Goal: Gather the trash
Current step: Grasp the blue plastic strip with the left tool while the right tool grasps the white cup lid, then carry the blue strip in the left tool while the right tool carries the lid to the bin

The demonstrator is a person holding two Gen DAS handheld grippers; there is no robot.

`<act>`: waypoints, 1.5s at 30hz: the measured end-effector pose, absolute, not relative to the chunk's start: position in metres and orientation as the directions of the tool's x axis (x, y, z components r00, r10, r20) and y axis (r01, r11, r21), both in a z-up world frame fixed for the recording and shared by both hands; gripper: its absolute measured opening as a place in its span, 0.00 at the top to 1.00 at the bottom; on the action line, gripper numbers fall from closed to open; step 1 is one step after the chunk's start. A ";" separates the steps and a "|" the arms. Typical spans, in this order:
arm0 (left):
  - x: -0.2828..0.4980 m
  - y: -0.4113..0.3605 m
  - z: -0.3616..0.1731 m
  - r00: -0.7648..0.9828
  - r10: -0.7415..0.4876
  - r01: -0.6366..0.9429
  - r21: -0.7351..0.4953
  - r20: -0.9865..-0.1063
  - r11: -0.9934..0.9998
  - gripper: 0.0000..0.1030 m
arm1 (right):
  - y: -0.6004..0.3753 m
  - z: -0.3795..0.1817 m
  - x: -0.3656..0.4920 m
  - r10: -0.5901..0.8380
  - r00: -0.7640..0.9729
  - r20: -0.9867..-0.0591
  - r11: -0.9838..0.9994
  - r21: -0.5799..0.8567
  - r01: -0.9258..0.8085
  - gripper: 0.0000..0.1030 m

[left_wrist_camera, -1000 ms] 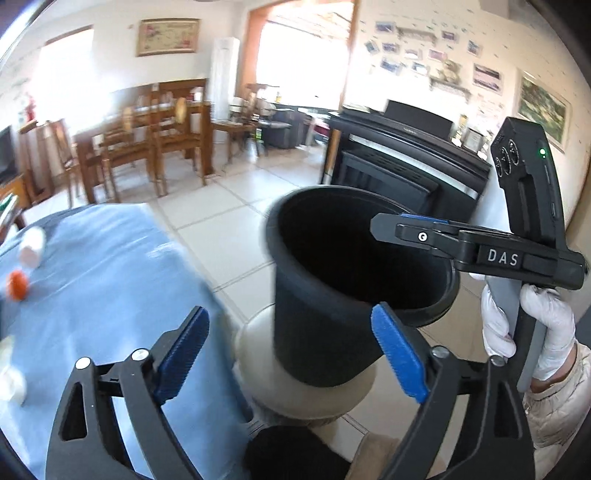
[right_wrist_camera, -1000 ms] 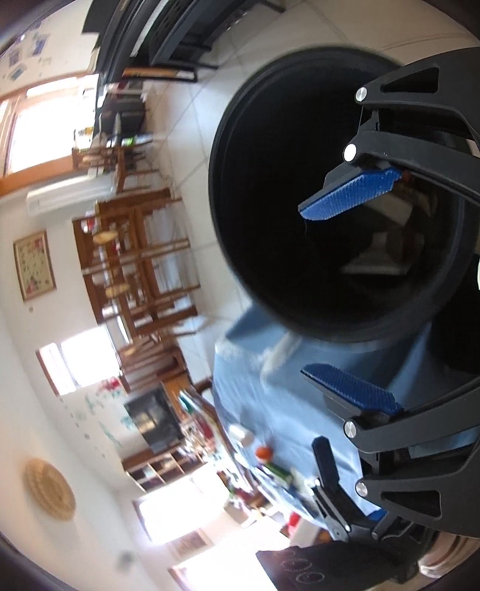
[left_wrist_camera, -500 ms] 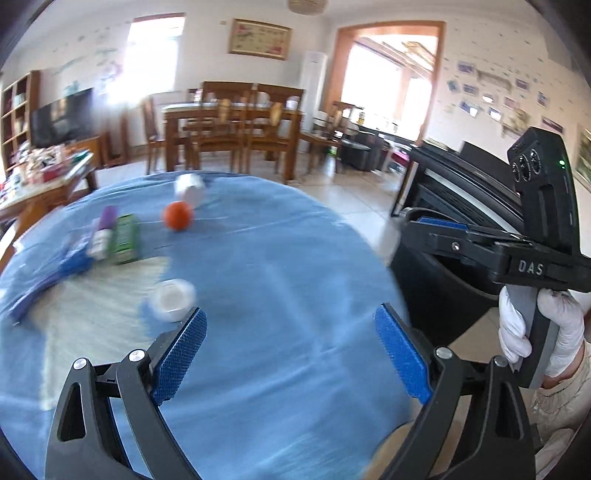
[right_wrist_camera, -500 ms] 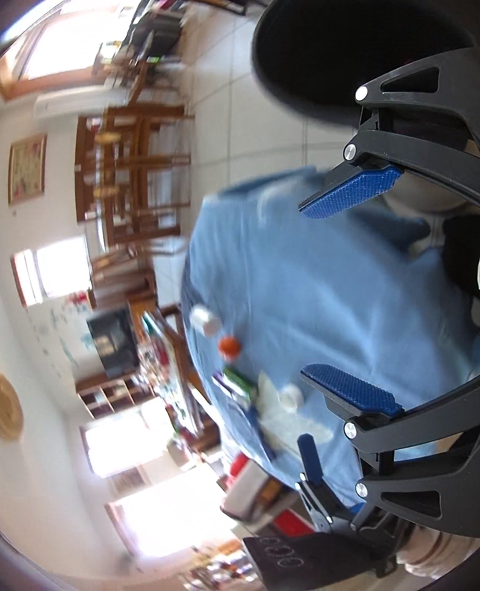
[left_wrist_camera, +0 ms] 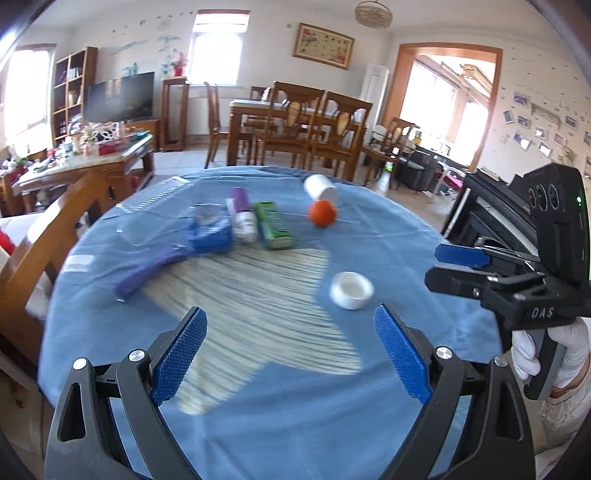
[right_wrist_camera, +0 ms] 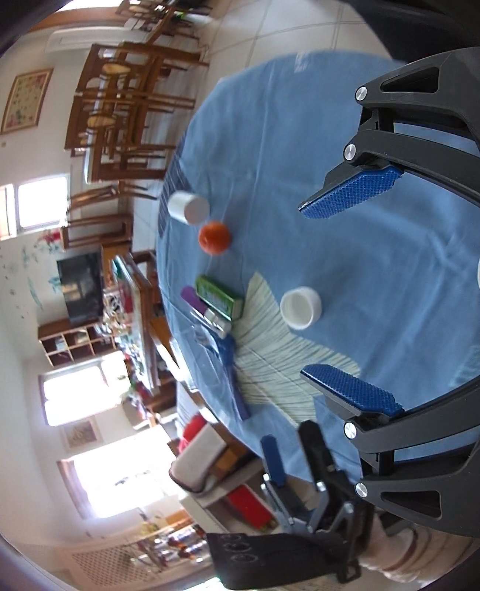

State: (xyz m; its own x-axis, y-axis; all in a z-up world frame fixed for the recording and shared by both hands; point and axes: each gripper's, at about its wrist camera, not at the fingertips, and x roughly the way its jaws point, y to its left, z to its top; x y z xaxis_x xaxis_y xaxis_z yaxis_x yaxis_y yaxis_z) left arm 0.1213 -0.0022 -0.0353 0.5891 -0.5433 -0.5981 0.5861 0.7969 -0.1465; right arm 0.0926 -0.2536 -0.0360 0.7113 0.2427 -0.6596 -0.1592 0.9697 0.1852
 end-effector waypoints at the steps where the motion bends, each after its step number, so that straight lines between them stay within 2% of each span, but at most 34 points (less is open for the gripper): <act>1: 0.127 0.003 -0.035 0.593 -0.535 0.580 -0.143 -0.602 0.802 0.11 | -0.249 -0.039 0.099 0.245 0.703 -0.668 0.969 0.182 -0.165 0.22; 11: 0.202 0.045 -0.050 0.576 -0.423 0.497 -0.111 -0.700 0.860 0.11 | -0.218 -0.065 0.148 0.269 0.604 -0.750 0.960 0.158 -0.231 0.22; 18: 0.236 0.047 -0.057 0.510 -0.392 0.512 -0.097 -0.766 0.854 0.13 | -0.212 -0.077 0.163 0.192 0.552 -0.811 0.969 0.067 -0.238 0.23; 19: 0.239 0.047 -0.058 0.496 -0.393 0.514 -0.103 -0.774 0.851 0.15 | -0.212 -0.080 0.166 0.186 0.536 -0.824 0.969 0.063 -0.240 0.30; 21: 0.247 0.046 -0.061 0.470 -0.388 0.516 -0.110 -0.793 0.850 0.28 | -0.211 -0.080 0.167 0.169 0.533 -0.829 0.969 0.041 -0.244 0.33; 24: 0.250 0.044 -0.062 0.466 -0.384 0.524 -0.101 -0.797 0.846 0.41 | -0.206 -0.082 0.170 0.122 0.542 -0.831 0.970 -0.015 -0.241 0.44; 25: 0.250 0.042 -0.062 0.473 -0.372 0.527 -0.082 -0.799 0.846 0.43 | -0.207 -0.083 0.169 0.125 0.542 -0.831 0.970 -0.012 -0.242 0.44; 26: 0.249 0.041 -0.062 0.485 -0.356 0.529 -0.056 -0.799 0.847 0.50 | -0.207 -0.083 0.169 0.124 0.543 -0.830 0.971 -0.012 -0.240 0.46; 27: 0.249 0.041 -0.062 0.493 -0.346 0.527 -0.042 -0.799 0.849 0.60 | -0.208 -0.083 0.169 0.122 0.547 -0.828 0.971 -0.015 -0.239 0.51; 28: 0.249 0.041 -0.062 0.500 -0.337 0.525 -0.030 -0.797 0.851 0.66 | -0.209 -0.082 0.169 0.124 0.548 -0.827 0.971 -0.014 -0.241 0.59; 29: 0.248 0.042 -0.062 0.507 -0.330 0.523 -0.020 -0.796 0.852 0.76 | -0.210 -0.082 0.169 0.125 0.549 -0.827 0.970 -0.015 -0.244 0.62; 30: 0.247 0.041 -0.061 0.511 -0.322 0.520 -0.012 -0.797 0.854 0.82 | -0.210 -0.082 0.169 0.126 0.549 -0.827 0.969 -0.016 -0.246 0.65; 35: 0.244 0.047 -0.059 0.495 -0.334 0.526 -0.028 -0.802 0.850 0.89 | -0.212 -0.082 0.167 0.136 0.549 -0.825 0.970 -0.001 -0.242 0.65; 45: 0.197 0.041 -0.034 0.518 -0.461 0.559 -0.123 -0.720 0.820 0.89 | -0.227 -0.057 0.138 0.216 0.613 -0.760 0.969 0.089 -0.232 0.65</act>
State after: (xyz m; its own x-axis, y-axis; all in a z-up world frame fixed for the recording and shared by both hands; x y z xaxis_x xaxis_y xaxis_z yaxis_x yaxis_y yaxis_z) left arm 0.1973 0.0414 -0.0340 0.5179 -0.4613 -0.7204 0.5595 0.8197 -0.1227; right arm 0.1377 -0.2268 -0.0570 0.6128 0.2165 -0.7600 -0.2322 0.9686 0.0887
